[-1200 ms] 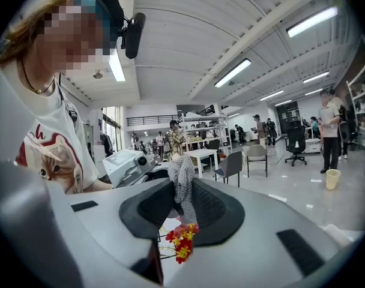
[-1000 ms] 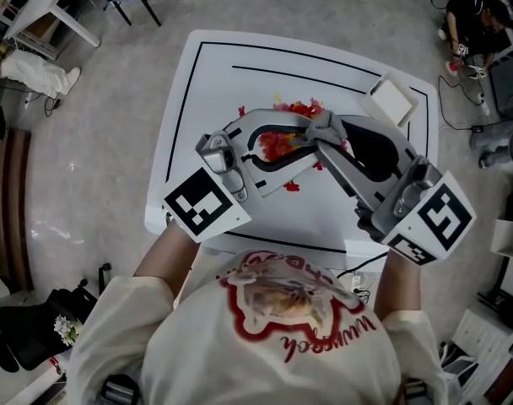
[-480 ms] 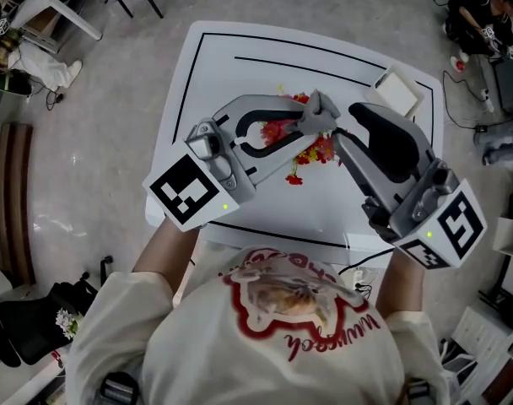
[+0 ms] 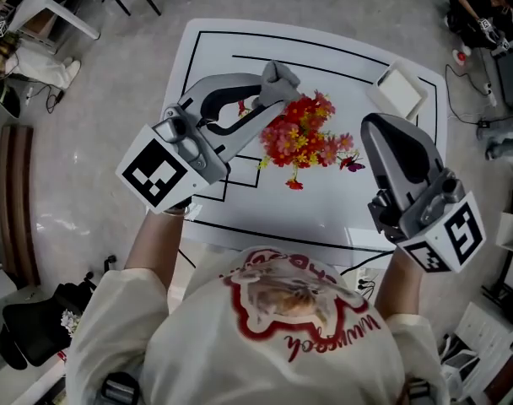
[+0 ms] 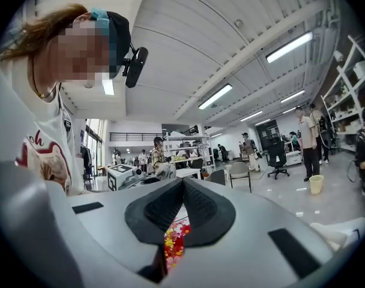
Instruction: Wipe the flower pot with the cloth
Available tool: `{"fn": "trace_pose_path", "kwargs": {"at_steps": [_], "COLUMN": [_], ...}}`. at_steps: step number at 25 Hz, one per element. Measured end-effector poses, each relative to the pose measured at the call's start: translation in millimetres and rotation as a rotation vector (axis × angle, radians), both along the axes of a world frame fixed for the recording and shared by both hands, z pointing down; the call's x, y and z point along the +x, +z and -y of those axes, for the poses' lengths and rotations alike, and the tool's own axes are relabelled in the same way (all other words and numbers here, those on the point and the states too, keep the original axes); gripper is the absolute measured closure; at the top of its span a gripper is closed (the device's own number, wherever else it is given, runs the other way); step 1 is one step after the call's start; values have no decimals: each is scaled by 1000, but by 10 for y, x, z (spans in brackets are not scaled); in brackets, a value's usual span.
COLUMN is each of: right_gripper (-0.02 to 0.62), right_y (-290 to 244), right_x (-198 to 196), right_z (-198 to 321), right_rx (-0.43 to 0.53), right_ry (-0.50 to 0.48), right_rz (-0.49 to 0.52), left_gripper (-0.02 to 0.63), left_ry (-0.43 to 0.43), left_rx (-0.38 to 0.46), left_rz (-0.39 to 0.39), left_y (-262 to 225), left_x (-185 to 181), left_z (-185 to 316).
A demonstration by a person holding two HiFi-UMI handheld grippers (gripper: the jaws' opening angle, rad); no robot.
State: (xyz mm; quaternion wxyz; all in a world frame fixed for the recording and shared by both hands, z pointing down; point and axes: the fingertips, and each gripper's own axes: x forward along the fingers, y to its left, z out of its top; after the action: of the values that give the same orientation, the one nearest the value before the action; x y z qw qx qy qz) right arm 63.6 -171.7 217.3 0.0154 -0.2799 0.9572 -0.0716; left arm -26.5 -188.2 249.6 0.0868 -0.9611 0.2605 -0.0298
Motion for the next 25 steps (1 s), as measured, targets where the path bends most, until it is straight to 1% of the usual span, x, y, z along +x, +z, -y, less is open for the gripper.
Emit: {"fn": "trace_pose_path", "kwargs": {"at_steps": [3, 7, 10, 12, 16, 20, 23, 25], "right_gripper": [595, 596, 595, 595, 595, 596, 595, 595], "right_y": [65, 179, 230, 257, 345, 443, 499, 544], "right_x": [51, 97, 115, 114, 128, 149, 162, 176], "right_z": [43, 114, 166, 197, 266, 345, 398, 431], "right_rx": [-14, -34, -49, -56, -73, -97, -107, -113], "right_ry": [19, 46, 59, 63, 82, 99, 107, 115], "right_rz": [18, 14, 24, 28, 17, 10, -6, -13], "left_gripper": [551, 551, 551, 551, 551, 551, 551, 551], "left_ry": [2, 9, 45, 82, 158, 278, 386, 435], "left_rx": [8, 19, 26, 29, 10, -44, -92, -98], "left_rz": [34, 71, 98, 100, 73, 109, 106, 138], "left_y": [86, 227, 353, 435, 597, 844, 979, 1100], "left_x": [-63, -132, -129, -108, -57, 23, 93, 142], "left_z": [144, 380, 542, 637, 798, 863, 880, 889]}}
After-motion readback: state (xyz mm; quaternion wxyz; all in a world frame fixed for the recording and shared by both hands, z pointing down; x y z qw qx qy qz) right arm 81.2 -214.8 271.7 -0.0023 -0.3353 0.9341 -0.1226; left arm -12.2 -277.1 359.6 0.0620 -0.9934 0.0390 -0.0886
